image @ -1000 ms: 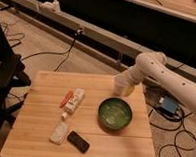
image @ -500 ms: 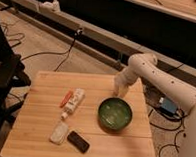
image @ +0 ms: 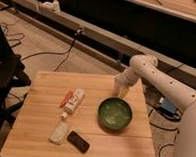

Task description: Pick up the ceramic cup

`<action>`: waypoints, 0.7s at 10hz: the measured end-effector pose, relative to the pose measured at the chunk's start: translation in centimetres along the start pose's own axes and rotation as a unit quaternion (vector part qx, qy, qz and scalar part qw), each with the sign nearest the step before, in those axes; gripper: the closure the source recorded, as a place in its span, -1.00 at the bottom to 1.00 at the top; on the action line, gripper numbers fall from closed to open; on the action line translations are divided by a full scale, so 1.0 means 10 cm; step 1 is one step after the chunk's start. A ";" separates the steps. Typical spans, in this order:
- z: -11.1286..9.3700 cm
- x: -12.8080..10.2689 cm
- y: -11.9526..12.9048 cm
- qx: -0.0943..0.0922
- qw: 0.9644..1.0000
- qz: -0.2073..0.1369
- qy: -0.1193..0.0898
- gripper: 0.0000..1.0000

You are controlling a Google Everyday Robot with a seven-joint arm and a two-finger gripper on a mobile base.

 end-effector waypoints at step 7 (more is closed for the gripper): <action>-0.20 -0.07 -0.10 0.017 1.000 -0.010 -0.017 1.00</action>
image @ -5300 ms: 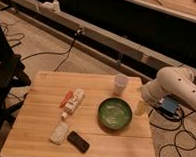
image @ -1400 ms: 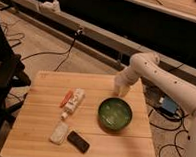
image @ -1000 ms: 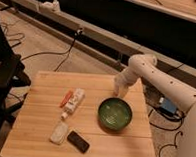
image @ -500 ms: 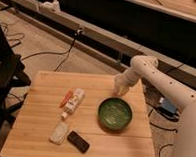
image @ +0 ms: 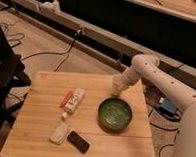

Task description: Pick up the ceramic cup

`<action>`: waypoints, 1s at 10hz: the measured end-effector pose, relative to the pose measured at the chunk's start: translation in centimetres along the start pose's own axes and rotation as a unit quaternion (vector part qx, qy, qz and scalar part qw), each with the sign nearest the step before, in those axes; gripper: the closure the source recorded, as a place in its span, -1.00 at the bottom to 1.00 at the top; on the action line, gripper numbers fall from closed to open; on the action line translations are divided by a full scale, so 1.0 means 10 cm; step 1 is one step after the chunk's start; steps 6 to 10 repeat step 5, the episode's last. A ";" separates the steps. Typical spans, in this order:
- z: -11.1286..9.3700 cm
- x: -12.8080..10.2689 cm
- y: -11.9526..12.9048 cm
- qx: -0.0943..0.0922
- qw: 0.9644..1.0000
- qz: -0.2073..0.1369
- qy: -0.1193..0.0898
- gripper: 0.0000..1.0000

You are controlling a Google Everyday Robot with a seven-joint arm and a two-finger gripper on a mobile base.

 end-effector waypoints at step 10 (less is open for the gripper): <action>-0.87 -0.30 -0.22 0.068 0.997 -0.019 -0.036 1.00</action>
